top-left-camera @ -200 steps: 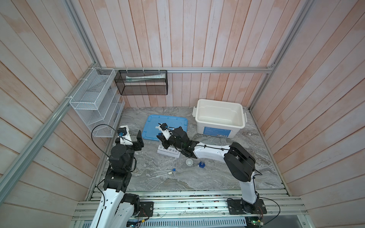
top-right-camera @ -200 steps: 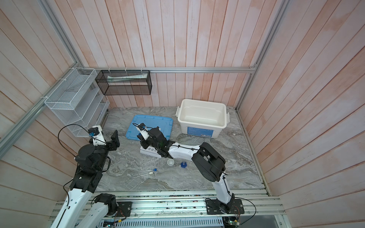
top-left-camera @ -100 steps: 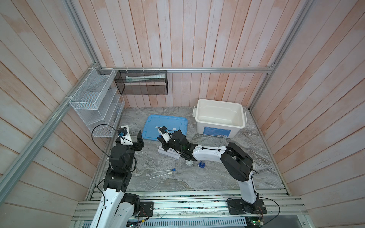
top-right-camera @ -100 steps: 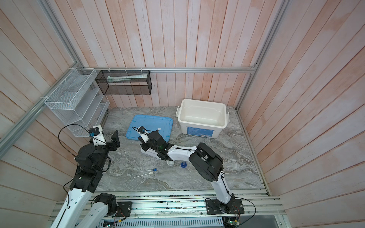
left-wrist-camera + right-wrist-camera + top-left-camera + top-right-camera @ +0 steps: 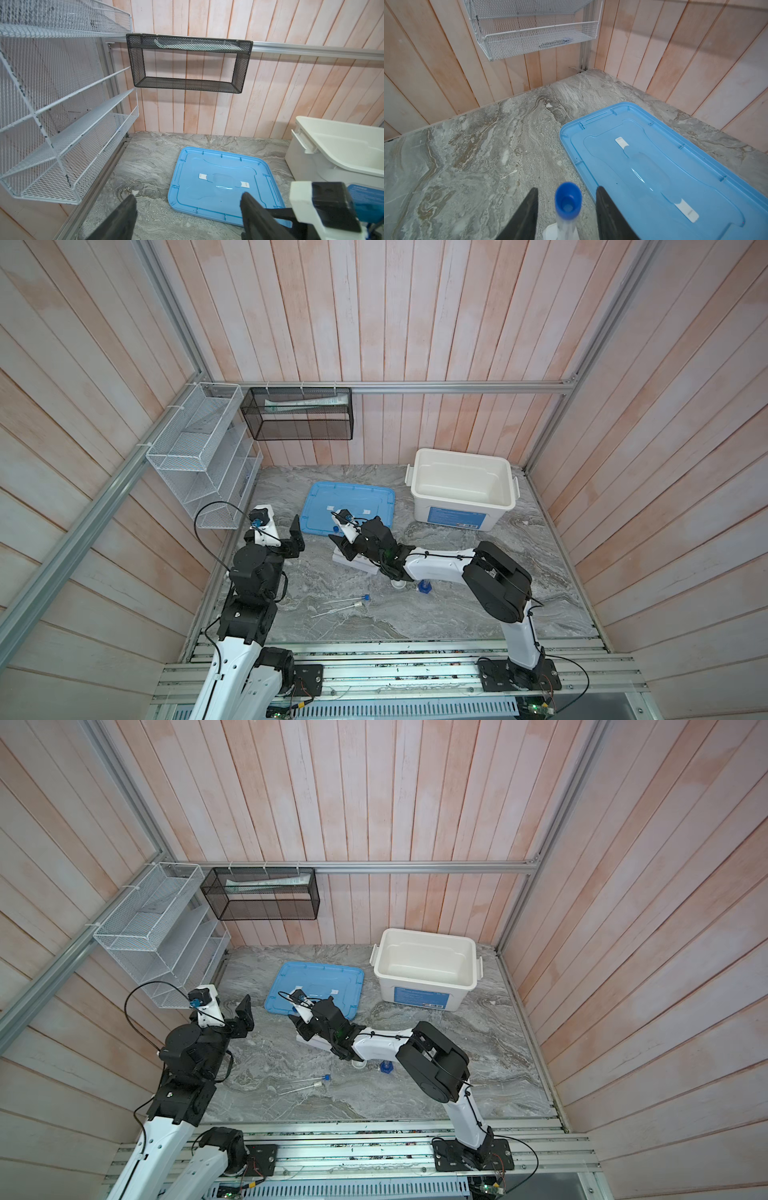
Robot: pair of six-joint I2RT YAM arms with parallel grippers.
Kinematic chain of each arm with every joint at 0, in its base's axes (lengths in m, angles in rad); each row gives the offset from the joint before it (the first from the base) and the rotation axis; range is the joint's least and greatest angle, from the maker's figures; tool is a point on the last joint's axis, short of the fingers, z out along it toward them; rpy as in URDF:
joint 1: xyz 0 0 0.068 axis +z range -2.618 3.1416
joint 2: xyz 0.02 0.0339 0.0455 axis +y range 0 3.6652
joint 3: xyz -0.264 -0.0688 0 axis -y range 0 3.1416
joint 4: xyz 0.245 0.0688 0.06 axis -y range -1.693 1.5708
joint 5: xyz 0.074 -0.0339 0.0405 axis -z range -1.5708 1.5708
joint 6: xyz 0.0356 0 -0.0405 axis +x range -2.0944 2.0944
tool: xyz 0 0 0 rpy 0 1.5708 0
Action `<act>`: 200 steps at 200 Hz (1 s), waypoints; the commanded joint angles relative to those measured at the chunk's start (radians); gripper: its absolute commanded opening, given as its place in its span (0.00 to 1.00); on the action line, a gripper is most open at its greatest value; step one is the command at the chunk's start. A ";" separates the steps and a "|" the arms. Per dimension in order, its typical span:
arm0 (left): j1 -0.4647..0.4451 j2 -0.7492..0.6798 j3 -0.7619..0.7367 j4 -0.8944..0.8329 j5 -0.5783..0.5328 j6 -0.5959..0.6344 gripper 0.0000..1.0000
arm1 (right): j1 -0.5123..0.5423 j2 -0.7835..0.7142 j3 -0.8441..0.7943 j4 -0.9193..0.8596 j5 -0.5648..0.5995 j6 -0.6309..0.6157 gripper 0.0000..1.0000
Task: Organize the chemistry lab equipment
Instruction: 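Lower the tube into a rack hole and open right gripper, then withdraw right gripper toward white box while left gripper reaches to remaining tubes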
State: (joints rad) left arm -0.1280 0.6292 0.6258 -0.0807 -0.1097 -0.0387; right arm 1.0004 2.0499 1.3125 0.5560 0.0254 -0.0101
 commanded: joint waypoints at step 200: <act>-0.524 0.451 0.064 -0.504 0.186 0.556 0.45 | -0.360 -1.183 -0.601 -0.367 0.083 0.120 0.54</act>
State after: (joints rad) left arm -0.6182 1.0241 0.6971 -0.5243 0.1631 0.4522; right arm 0.6731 0.8810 0.7437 0.2008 0.1566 0.0837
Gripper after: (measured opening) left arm 0.481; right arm 0.543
